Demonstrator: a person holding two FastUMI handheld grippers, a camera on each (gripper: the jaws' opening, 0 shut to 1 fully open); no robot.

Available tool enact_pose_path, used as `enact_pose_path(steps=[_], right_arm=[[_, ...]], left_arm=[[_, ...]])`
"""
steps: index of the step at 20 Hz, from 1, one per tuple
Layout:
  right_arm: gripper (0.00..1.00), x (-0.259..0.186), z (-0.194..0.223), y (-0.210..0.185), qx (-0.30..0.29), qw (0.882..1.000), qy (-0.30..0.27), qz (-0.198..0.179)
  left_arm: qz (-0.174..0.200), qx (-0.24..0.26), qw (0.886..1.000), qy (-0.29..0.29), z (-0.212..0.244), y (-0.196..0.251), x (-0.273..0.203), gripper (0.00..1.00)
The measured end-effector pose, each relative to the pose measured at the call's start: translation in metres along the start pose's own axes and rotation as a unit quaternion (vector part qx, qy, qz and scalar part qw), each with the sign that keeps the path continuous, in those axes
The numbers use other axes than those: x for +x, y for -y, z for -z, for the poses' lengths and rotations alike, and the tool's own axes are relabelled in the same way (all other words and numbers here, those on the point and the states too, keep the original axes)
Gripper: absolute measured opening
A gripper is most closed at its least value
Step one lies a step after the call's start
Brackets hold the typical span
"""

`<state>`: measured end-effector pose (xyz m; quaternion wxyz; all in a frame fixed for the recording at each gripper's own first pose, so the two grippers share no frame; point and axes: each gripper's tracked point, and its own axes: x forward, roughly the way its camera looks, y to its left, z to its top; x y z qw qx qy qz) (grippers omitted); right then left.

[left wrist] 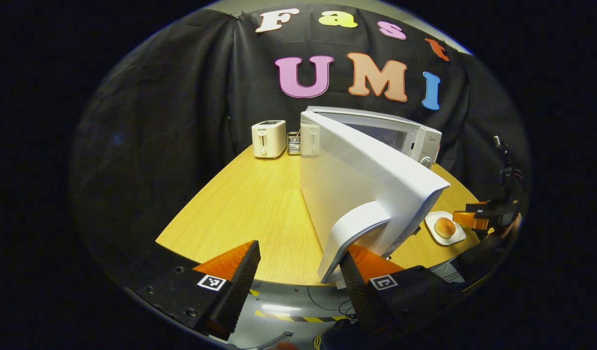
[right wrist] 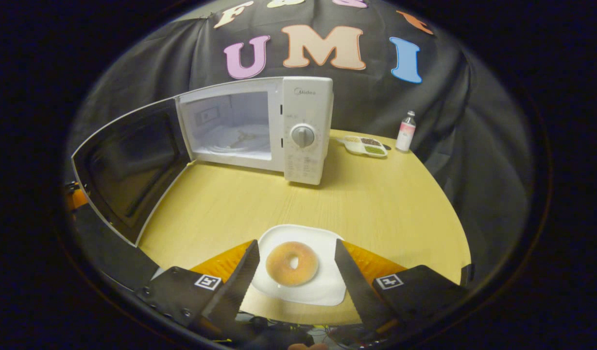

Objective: Open the microwave oven with the left hand, put the food in, and close the microwave oven.

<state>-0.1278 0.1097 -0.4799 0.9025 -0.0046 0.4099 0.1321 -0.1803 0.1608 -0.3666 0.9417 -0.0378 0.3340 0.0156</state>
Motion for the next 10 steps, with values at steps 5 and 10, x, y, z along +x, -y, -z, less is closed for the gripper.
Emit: enact_pose_path(steps=[5, 10], right_arm=[[0.99, 0.022, 0.017, -0.002, -0.003, 0.999, -0.028, -0.015], [0.99, 0.029, 0.024, -0.009, -0.022, 0.999, -0.036, -0.031]], left_arm=[[-0.022, 0.018, 1.0, 0.011, -0.01, -0.002, -0.016, 0.91], [-0.043, -0.004, 0.999, 0.017, -0.019, -0.002, -0.041, 0.91]])
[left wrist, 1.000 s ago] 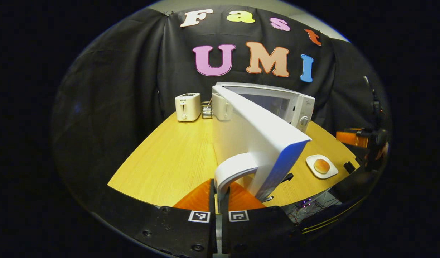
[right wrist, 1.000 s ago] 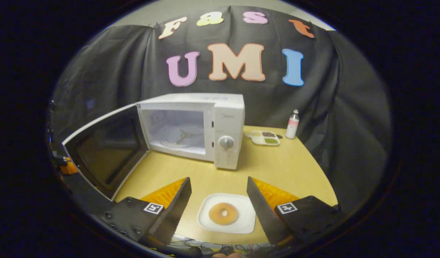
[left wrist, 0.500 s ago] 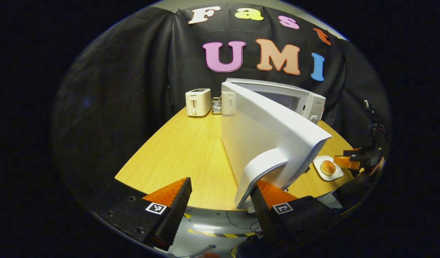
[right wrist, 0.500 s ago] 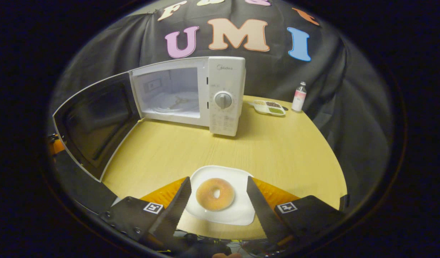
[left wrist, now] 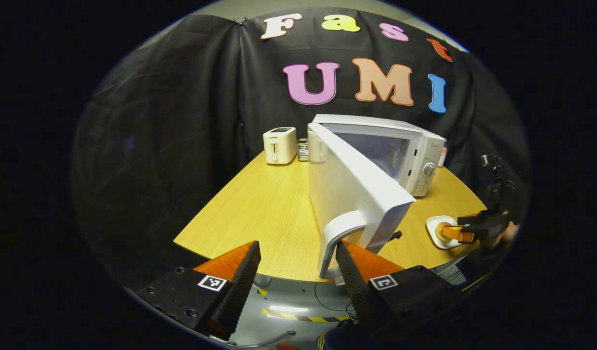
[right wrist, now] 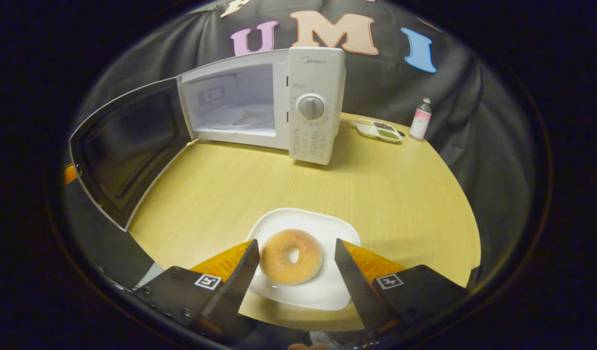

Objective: Open the microwave oven with the left hand, put the food in, and close the microwave oven.

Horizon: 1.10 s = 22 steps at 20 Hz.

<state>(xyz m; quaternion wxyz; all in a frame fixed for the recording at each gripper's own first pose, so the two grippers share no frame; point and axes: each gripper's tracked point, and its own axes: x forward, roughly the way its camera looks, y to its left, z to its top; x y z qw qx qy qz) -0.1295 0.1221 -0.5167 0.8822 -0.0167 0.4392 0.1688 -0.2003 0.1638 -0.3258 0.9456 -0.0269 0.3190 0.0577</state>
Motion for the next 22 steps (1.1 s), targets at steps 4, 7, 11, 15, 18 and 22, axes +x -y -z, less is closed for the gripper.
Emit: enact_pose_path(steps=[4, 7, 11, 15, 18, 22], right_arm=[[0.99, 0.006, 0.01, -0.003, -0.002, 1.0, -0.015, -0.01], [0.99, 0.012, 0.016, -0.004, -0.007, 1.0, -0.025, -0.015], [0.99, 0.016, 0.023, -0.008, -0.005, 0.999, -0.032, -0.029], [0.84, 0.019, 0.022, -0.008, -0.001, 0.999, -0.018, -0.031], [0.72, 0.019, 0.024, -0.006, 0.022, 0.999, -0.019, -0.017], [0.68, 0.019, 0.016, -0.006, 0.067, 0.998, -0.017, -0.009]], left_arm=[[-0.04, -0.022, 0.998, 0.04, -0.031, -0.013, -0.028, 0.92], [-0.049, -0.076, 0.992, 0.091, -0.076, -0.008, -0.046, 0.91], [-0.061, -0.116, 0.981, 0.144, -0.123, -0.004, -0.06, 0.92], [-0.096, -0.098, 0.971, 0.196, -0.164, -0.009, -0.08, 0.91], [-0.097, -0.095, 0.958, 0.252, -0.204, -0.006, -0.083, 0.97], [-0.064, -0.102, 0.959, 0.257, -0.215, 0.004, -0.056, 0.96]])
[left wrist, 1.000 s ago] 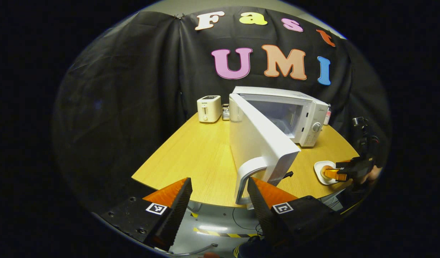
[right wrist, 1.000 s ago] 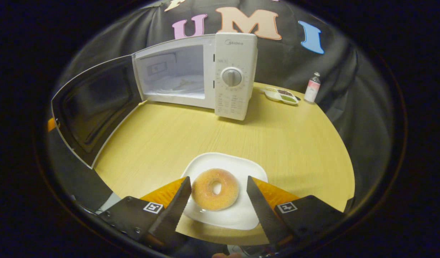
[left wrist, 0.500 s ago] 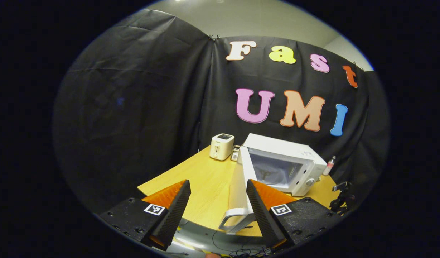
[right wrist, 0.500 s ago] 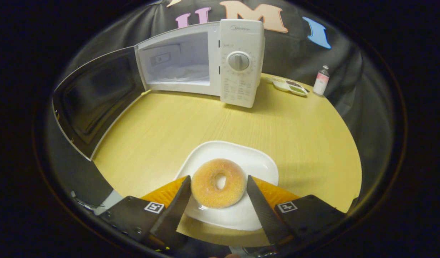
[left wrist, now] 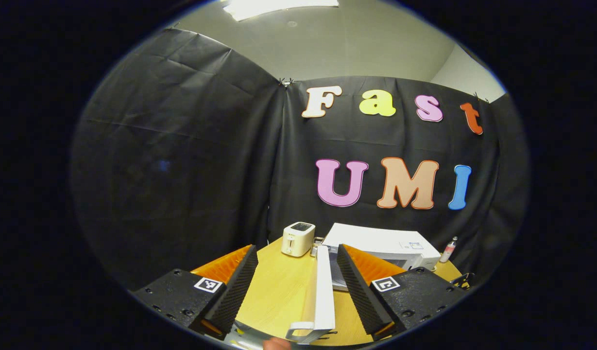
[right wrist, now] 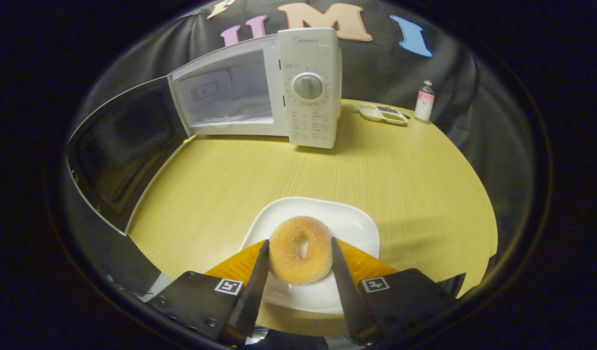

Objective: Open the microwave oven with the left hand, put the food in, and close the microwave oven.

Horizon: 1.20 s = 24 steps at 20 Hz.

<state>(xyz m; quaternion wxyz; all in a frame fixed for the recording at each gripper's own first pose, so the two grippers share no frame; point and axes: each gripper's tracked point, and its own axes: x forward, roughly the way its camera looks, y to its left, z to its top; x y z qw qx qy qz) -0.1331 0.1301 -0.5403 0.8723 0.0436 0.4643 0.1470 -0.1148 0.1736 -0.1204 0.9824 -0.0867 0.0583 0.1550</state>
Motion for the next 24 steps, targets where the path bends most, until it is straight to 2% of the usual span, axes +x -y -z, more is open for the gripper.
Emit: enact_pose_path(steps=[1, 2, 4, 6, 7, 8, 9, 14, 18, 19, 20, 21, 22, 23, 24], right_arm=[[0.73, -0.001, -0.006, -0.001, 0.018, 1.0, 0.004, 0.006], [0.73, -0.006, -0.015, -0.003, 0.042, 0.999, 0.013, 0.012], [0.73, -0.01, -0.037, -0.018, 0.092, 0.995, 0.038, 0.011], [0.73, -0.012, -0.054, -0.037, 0.128, 0.991, 0.044, 0.003], [0.73, -0.014, -0.065, -0.048, 0.149, 0.988, 0.05, -0.004], [0.73, -0.015, -0.076, -0.06, 0.172, 0.983, 0.059, -0.011], [0.67, -0.014, -0.087, -0.072, 0.197, 0.978, 0.066, -0.021], [0.67, 0.002, -0.131, -0.145, 0.32, 0.94, 0.081, -0.09], [0.67, 0.023, -0.171, -0.19, 0.378, 0.912, 0.105, -0.123], [0.67, 0.029, -0.182, -0.195, 0.388, 0.906, 0.117, -0.121], [0.67, 0.038, -0.191, -0.196, 0.396, 0.902, 0.127, -0.118], [0.67, 0.047, -0.197, -0.197, 0.403, 0.899, 0.132, -0.109], [0.66, 0.057, -0.202, -0.194, 0.411, 0.896, 0.138, -0.097], [0.66, 0.067, -0.209, -0.192, 0.425, 0.889, 0.147, -0.088], [0.66, 0.076, -0.218, -0.19, 0.436, 0.882, 0.157, -0.082]], left_arm=[[0.023, -0.017, 1.0, 0.008, -0.005, 0.011, 0.006, 0.95], [0.048, -0.027, 0.998, 0.01, -0.008, 0.021, 0.012, 0.95], [0.079, -0.009, 0.997, 0.016, -0.007, 0.021, 0.028, 0.94], [0.086, 0.01, 0.996, 0.028, -0.011, 0.015, 0.043, 0.95], [0.094, 0.013, 0.995, 0.035, -0.015, 0.017, 0.05, 0.93], [0.114, 0.023, 0.993, 0.027, -0.01, 0.025, 0.052, 0.95], [0.123, 0.041, 0.991, 0.031, -0.009, 0.026, 0.056, 0.95], [0.144, 0.102, 0.98, 0.088, -0.031, 0.019, 0.08, 0.94], [0.163, 0.113, 0.978, 0.07, -0.02, 0.019, 0.086, 0.95], [0.165, 0.11, 0.978, 0.063, -0.016, 0.016, 0.088, 1.0], [0.165, 0.107, 0.979, 0.059, -0.014, 0.015, 0.089, 0.97], [0.164, 0.103, 0.979, 0.056, -0.013, 0.013, 0.091, 1.0], [0.164, 0.102, 0.98, 0.054, -0.011, 0.01, 0.093, 0.97], [0.162, 0.102, 0.98, 0.048, -0.007, 0.006, 0.096, 1.0], [0.162, 0.103, 0.98, 0.042, -0.005, 0.003, 0.098, 0.97]])
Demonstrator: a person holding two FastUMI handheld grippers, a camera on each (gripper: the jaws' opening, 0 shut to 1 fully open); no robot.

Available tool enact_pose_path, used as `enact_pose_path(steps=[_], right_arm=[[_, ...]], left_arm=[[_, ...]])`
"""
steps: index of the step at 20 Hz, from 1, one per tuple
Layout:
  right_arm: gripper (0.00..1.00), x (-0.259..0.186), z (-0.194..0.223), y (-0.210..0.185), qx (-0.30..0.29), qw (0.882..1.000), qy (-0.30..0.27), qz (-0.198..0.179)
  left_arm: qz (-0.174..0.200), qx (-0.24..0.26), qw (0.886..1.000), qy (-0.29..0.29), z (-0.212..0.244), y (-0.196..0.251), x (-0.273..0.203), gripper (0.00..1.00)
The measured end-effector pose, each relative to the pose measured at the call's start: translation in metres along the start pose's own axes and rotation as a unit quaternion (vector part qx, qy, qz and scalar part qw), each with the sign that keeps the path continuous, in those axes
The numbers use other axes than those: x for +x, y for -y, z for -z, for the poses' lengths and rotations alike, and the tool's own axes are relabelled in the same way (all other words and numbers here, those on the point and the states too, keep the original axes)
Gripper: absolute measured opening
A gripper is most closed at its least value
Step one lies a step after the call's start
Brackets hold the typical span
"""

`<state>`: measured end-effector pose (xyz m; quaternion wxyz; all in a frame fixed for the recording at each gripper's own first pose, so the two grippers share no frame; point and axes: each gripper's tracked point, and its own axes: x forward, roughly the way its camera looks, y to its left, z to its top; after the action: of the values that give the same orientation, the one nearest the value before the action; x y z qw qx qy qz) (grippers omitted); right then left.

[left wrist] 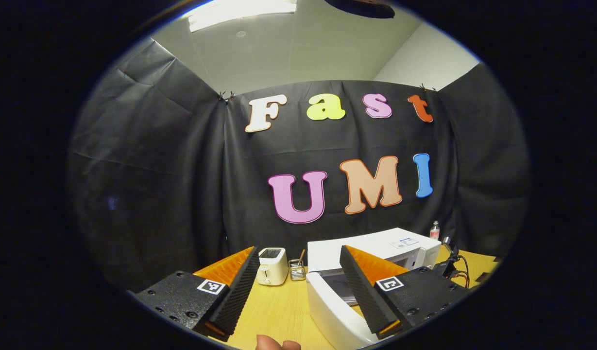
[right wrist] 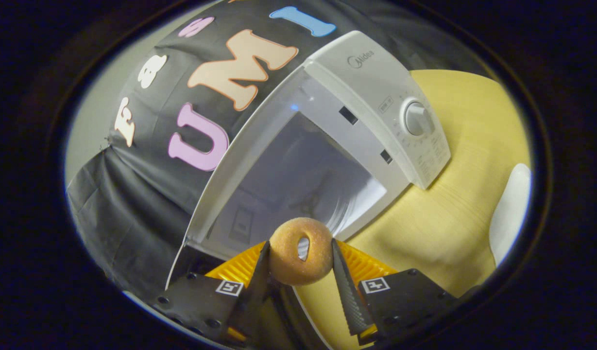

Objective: Open the microwave oven with the left hand, put the food in, and close the microwave oven.

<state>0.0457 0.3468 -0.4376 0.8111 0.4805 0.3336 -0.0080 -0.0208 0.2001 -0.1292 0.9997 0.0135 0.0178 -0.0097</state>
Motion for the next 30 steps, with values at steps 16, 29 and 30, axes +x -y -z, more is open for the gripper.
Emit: enact_pose_path(steps=[16, 29, 30], right_arm=[[0.66, 0.103, 0.007, 0.003, -0.007, 0.996, 0.063, 0.063], [0.85, 0.101, 0.005, -0.001, -0.08, 0.991, 0.074, 0.072], [0.73, 0.1, 0.006, -0.003, -0.088, 0.991, 0.077, 0.071]], left_arm=[[0.018, 0.0, 0.998, -0.065, 0.042, -0.011, 0.027, 0.97], [0.035, -0.023, 0.995, -0.088, 0.06, 0.002, 0.041, 0.97], [0.035, -0.024, 0.995, -0.09, 0.061, 0.003, 0.04, 0.97]])
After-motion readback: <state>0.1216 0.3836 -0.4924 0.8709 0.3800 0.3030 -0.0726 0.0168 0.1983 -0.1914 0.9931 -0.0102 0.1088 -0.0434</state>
